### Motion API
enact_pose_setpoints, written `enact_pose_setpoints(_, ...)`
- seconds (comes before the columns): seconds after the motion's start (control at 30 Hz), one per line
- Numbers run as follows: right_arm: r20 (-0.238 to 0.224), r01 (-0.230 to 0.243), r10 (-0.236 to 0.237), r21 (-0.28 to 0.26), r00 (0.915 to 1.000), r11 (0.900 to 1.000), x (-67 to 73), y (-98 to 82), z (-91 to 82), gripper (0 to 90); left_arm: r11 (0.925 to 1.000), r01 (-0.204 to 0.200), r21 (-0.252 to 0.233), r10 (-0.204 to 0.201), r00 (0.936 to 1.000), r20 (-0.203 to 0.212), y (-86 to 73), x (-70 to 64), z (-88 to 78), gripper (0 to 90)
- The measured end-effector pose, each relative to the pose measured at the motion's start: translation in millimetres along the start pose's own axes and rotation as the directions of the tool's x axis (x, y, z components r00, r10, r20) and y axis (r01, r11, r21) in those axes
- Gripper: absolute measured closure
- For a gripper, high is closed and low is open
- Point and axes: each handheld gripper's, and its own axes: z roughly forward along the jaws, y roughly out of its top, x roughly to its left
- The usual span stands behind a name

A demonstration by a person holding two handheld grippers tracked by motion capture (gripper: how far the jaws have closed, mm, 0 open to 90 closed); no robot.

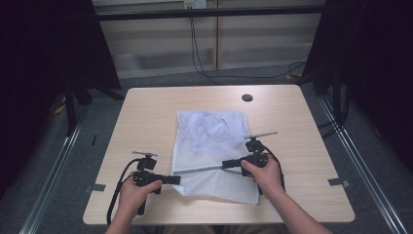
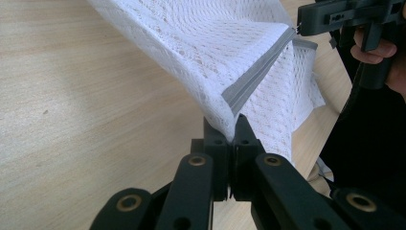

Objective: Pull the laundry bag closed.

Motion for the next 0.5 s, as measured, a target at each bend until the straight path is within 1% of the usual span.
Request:
enact_pose_setpoints(0.03, 0.000, 0.001, -0.001, 0.001, 1.0000, 1.000, 0.0, 0.0, 0.0, 87.0, 0.9999, 0.014, -0.005, -0.014, 0.9999, 0.002, -0.3, -0.8, 0.7, 88.5)
enact_pose_setpoints(0.1, 0.001, 0.004, -0.004, 0.001, 1.0000, 1.000, -0.1, -0.2, 0.2, 87.0, 0.9998, 0.021, -0.005, -0.021, 0.9998, 0.004, -0.4, -1.0, 0.9, 88.6)
enact_pose_setpoints(0.13, 0.002, 0.005, -0.005, 0.001, 1.0000, 1.000, 0.0, -0.3, 0.3, 87.0, 1.0000, 0.008, 0.000, -0.008, 1.0000, 0.003, 0.0, 0.1, 0.1, 88.6)
enact_pose_setpoints(0.17, 0.002, 0.004, -0.004, 0.000, 1.0000, 1.000, 0.0, -0.3, 0.3, 87.0, 1.0000, 0.007, 0.000, -0.007, 1.0000, 0.002, 0.0, 0.2, -0.1, 88.6)
enact_pose_setpoints(0.2, 0.000, 0.004, -0.004, 0.000, 1.0000, 1.000, 0.0, -0.2, 0.3, 87.0, 0.9998, 0.022, 0.000, -0.022, 0.9997, 0.011, -0.1, -0.7, 0.0, 88.6)
enact_pose_setpoints(0.23, -0.001, 0.003, -0.003, 0.000, 1.0000, 1.000, 0.0, -0.2, 0.3, 87.0, 0.9998, 0.020, -0.006, -0.020, 0.9998, 0.005, 0.1, -0.4, -0.1, 88.6)
enact_pose_setpoints(0.3, -0.001, 0.004, -0.004, 0.001, 1.0000, 1.000, 0.3, -0.2, 0.3, 87.0, 0.9998, 0.020, -0.006, -0.020, 0.9998, 0.007, 0.1, -0.5, -0.2, 88.6)
enact_pose_setpoints(0.33, -0.002, 0.004, -0.004, 0.001, 1.0000, 1.000, 0.3, -0.2, 0.2, 87.0, 0.9999, 0.009, -0.006, -0.009, 1.0000, 0.003, 0.2, 0.2, -0.4, 88.5)
enact_pose_setpoints(0.37, -0.003, 0.004, -0.004, 0.002, 1.0000, 1.000, 0.3, -0.2, 0.1, 87.0, 0.9998, 0.020, -0.004, -0.020, 0.9998, 0.008, 0.2, -0.3, -0.2, 88.6)
enact_pose_setpoints(0.5, -0.002, 0.002, -0.002, 0.002, 1.0000, 1.000, 0.7, -0.2, -0.5, 87.0, 0.9997, 0.021, -0.012, -0.021, 0.9998, 0.005, 0.2, 0.1, 0.0, 88.5)
